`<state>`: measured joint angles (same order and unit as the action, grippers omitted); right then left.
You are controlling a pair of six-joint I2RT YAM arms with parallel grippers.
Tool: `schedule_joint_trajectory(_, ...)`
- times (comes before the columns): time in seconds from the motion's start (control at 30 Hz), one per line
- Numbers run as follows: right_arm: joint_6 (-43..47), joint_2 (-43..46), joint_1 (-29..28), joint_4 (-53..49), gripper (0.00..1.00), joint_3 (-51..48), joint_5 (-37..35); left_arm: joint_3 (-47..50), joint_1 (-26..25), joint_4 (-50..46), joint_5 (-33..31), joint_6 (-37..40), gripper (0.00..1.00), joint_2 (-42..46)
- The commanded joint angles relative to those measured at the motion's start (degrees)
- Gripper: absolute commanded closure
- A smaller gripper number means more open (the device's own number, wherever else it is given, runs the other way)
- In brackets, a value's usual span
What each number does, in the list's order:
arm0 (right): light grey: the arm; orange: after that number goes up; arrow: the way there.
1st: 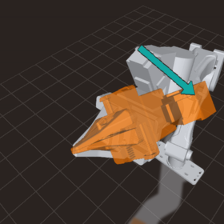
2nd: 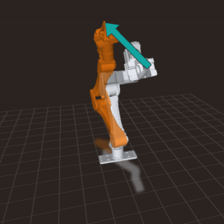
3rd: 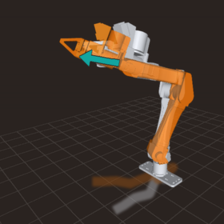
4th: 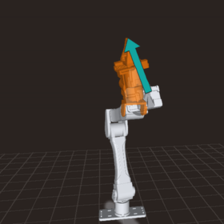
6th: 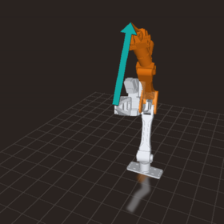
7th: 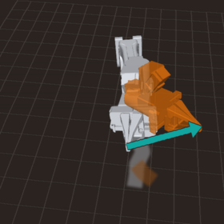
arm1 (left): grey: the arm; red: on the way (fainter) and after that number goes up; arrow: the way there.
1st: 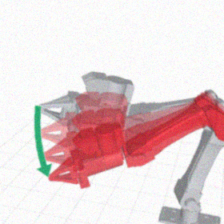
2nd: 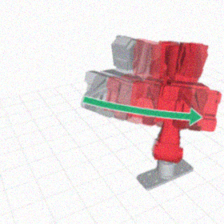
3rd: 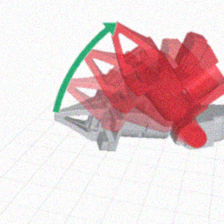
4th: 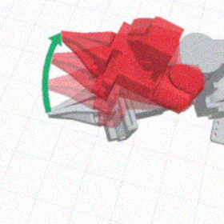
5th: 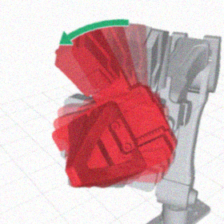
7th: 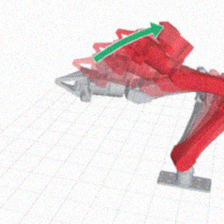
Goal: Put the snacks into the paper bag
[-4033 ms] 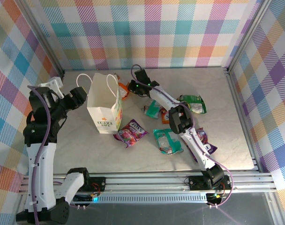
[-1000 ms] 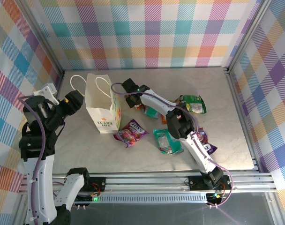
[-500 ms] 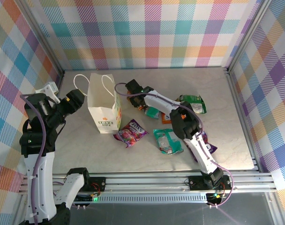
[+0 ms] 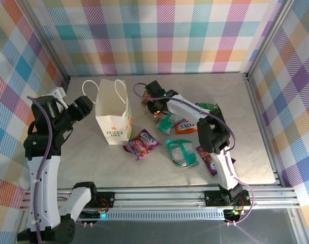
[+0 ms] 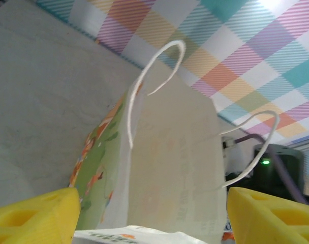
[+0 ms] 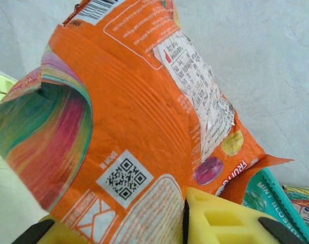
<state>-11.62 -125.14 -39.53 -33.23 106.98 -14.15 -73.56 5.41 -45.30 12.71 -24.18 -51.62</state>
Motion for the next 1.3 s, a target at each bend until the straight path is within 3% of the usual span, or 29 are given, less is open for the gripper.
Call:
schedule_joint_trajectory(0.0, -1.6, 5.28, 0.29, 2.61, 0.69, -1.13, 2.73, -2.27, 0.48, -3.45, -0.77, 2.39, 0.25, -2.42)
schedule_joint_trajectory(0.17, -2.31, 9.44, 0.64, 3.16, 0.69, -2.07, 3.59, -3.53, 0.48, -4.87, 0.55, 4.19, 0.31, -6.89)
schedule_joint_trajectory(0.53, -1.48, 22.4, 0.68, 5.81, 0.68, -7.96, 4.11, -3.97, 0.48, 2.38, 3.24, 4.0, 0.4, -9.94)
schedule_joint_trajectory(0.67, -1.6, 27.19, 0.69, 6.23, 0.68, -9.8, 6.23, -3.38, 0.48, 3.51, 3.89, 3.79, 0.5, -11.57)
schedule_joint_trajectory(0.97, -2.88, 36.49, 0.68, 7.35, 0.68, -12.81, 11.63, -1.75, 0.47, 7.4, 3.76, 2.76, 0.57, -12.02)
schedule_joint_trajectory(1.27, -3.4, 42.26, 0.68, 9.78, 0.71, -16.1, 14.9, -0.01, 0.5, 9.45, 3.81, 0.84, 0.71, -12.84)
